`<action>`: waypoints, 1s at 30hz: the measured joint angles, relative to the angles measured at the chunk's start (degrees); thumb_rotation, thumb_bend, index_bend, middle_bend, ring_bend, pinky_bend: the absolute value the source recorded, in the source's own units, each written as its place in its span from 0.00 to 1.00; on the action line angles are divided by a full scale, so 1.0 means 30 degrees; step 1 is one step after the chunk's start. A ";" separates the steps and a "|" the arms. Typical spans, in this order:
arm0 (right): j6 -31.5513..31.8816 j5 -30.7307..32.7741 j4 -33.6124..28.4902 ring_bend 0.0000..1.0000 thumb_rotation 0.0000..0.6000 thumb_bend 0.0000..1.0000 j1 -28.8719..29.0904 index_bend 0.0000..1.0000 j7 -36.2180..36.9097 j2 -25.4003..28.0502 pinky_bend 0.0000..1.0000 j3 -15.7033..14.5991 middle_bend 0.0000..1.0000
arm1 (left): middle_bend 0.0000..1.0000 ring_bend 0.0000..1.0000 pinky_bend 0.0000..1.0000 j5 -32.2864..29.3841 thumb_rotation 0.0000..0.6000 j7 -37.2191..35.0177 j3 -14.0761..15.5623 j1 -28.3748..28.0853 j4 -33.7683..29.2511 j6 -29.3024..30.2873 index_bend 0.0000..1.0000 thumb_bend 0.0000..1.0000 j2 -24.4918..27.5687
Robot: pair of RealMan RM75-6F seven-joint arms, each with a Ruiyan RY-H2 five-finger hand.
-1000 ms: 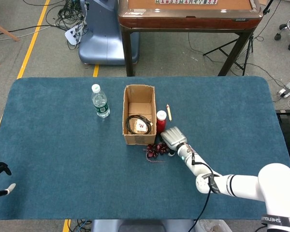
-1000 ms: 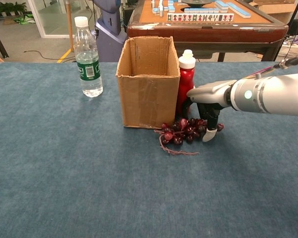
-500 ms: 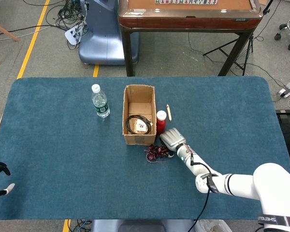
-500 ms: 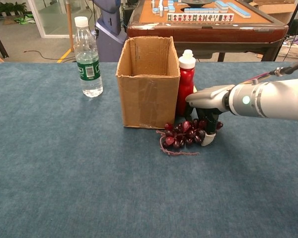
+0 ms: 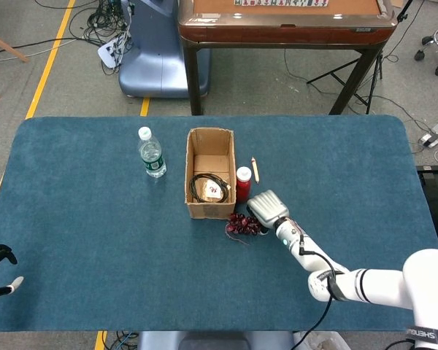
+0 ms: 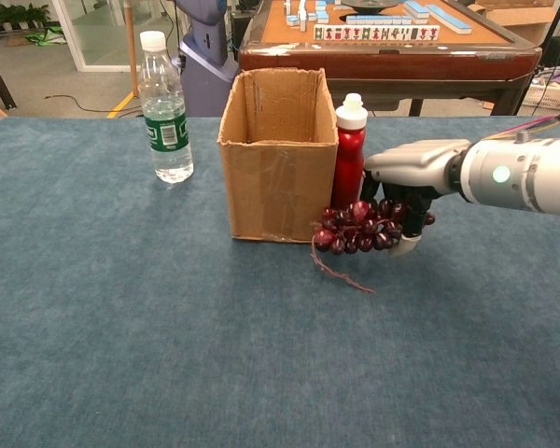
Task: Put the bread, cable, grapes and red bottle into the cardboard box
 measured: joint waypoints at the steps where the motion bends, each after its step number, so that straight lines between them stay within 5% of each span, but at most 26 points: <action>1: 0.0206 -0.0247 -0.0285 1.00 1.00 0.16 -0.0112 0.73 0.0073 0.0199 1.00 0.0014 1.00 | 0.33 0.27 0.54 -0.0010 1.00 0.0023 0.0000 -0.0006 0.0017 -0.0012 0.50 0.15 -0.0019; 16: 0.3695 -0.3876 -0.6168 1.00 1.00 0.15 -0.1732 0.73 0.0800 0.4927 1.00 0.1254 1.00 | 0.33 0.27 0.54 -0.0020 1.00 0.0383 0.0025 -0.0112 0.0118 -0.0122 0.50 0.15 -0.0247; 30: 0.4601 -0.0155 -0.6519 1.00 1.00 0.13 0.0160 0.73 -0.2560 0.5311 1.00 0.3856 1.00 | 0.33 0.27 0.54 0.0038 1.00 -0.0106 -0.0028 -0.0032 0.0021 0.0049 0.50 0.15 -0.0076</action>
